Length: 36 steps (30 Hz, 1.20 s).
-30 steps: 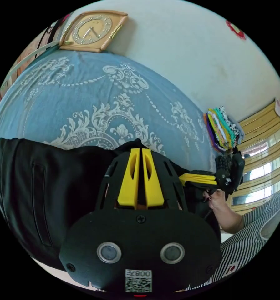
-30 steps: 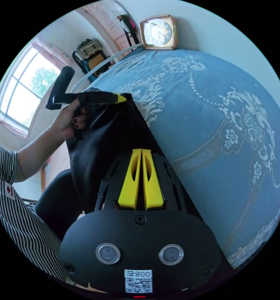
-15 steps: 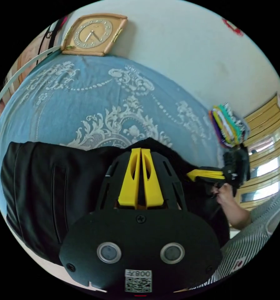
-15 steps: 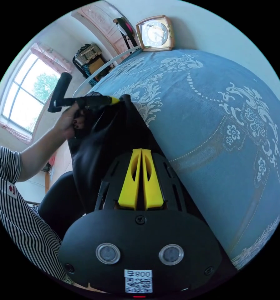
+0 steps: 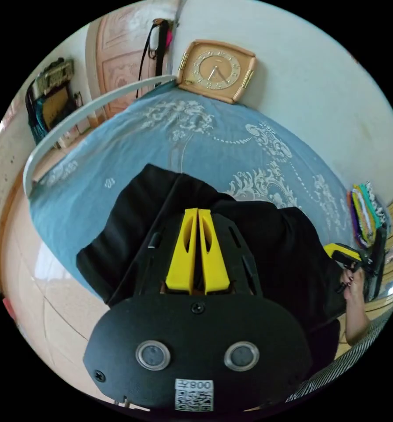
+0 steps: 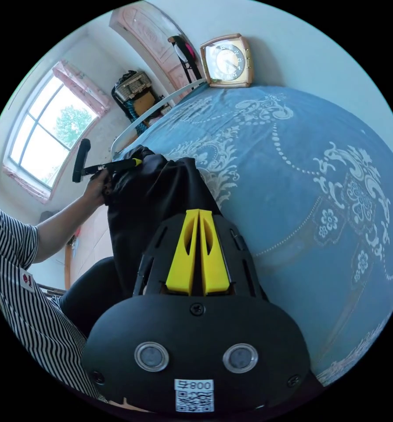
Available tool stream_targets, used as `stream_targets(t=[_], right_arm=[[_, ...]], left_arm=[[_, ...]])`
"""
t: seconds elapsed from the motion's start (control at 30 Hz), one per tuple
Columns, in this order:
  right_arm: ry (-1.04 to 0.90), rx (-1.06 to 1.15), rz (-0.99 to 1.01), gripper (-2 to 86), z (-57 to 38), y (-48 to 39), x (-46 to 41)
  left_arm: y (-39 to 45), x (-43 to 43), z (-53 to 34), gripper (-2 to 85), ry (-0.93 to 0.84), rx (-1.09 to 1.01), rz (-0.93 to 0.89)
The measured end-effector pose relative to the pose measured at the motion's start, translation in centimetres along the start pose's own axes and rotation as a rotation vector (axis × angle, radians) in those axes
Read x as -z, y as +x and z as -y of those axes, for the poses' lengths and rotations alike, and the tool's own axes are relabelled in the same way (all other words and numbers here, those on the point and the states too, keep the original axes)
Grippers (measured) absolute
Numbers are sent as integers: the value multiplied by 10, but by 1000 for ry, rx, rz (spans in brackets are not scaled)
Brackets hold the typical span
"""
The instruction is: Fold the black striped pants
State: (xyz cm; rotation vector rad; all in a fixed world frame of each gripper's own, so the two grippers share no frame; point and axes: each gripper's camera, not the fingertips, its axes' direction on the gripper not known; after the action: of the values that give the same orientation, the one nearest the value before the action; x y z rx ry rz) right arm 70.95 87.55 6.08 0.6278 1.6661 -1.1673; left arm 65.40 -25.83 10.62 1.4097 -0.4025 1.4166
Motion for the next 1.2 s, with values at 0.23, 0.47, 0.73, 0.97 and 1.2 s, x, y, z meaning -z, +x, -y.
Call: stream_targets(t=[0.23,0.47,0.73,0.97,1.2], right_arm=[[22,91,78,1,29,-10,-47],[-74,77,29,0,50,8,-114],[-74,-17,16,1,16,27,-140],[9,-41,55,2,-52,33,-120],[-122,-133,-1,1,-209,20,-97]], left_arm=[[3,27,-25,2,71,1,39],[-14,16,-50,2,33,42,99],[6,10,-68,2,40,69,58],[52,16,-89,1,74,57,24],[143,2,-139,1,3,-69,-113]])
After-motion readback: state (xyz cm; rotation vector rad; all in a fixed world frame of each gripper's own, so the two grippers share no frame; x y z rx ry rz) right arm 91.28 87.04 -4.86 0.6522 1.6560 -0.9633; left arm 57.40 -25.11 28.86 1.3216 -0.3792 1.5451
